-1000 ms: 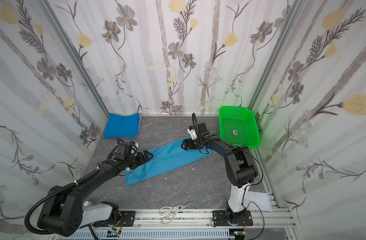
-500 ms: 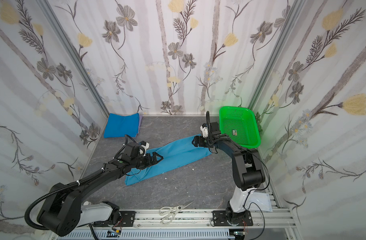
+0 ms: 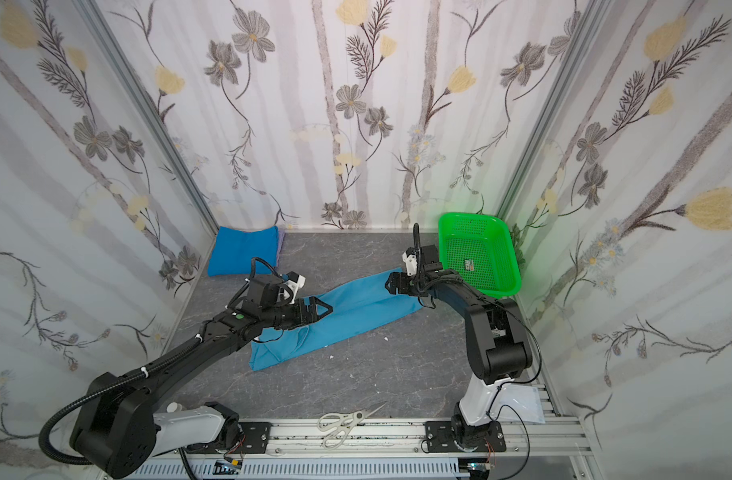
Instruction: Fold and stack the t-shirts
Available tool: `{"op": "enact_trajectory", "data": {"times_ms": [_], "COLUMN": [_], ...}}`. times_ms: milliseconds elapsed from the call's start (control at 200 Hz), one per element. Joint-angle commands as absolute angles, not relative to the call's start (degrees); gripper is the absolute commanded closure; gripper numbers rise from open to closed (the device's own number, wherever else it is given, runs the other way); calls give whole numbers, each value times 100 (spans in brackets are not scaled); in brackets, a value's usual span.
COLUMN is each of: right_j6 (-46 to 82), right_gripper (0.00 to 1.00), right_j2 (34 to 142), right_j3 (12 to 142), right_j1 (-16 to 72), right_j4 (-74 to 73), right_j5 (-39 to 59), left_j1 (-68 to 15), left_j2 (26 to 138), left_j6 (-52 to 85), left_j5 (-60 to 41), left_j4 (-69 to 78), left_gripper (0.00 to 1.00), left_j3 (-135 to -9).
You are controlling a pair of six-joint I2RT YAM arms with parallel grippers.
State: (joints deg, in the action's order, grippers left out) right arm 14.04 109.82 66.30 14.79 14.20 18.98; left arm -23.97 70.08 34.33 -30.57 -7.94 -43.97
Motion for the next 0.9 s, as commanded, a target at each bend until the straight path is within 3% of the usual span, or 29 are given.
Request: {"op": "enact_trajectory", "data": {"times_ms": [0,215,400,670,894], "right_j6": [1494,1954,1952,1364,1193], "right_gripper": [9,9,14,13,6], "right_j2": [11036,11320,11485,10951,11911], "right_j3": [6605,6760,6825,6481,7483], "right_j1": [1478,1468,1477,1943,2096], "right_j4": [1195,1237,1443,1213,1586], "right_j5": [1757,789,754,906,1416], "left_j1": [-2011,-1213,-914,-892,-893], "left_j2": [6946,6563,5735,5286,5242], "left_j6": [3565,4399,5029,5545,5800], "left_j5": [-2643,-1400,-495,-353,-347], "left_j4": [-1006,-1826,-2637,-2490,-2326], "left_gripper": [0,0,0,0,0], "left_j3": [-4341,-3863,-3213,-2553,-2438]}}
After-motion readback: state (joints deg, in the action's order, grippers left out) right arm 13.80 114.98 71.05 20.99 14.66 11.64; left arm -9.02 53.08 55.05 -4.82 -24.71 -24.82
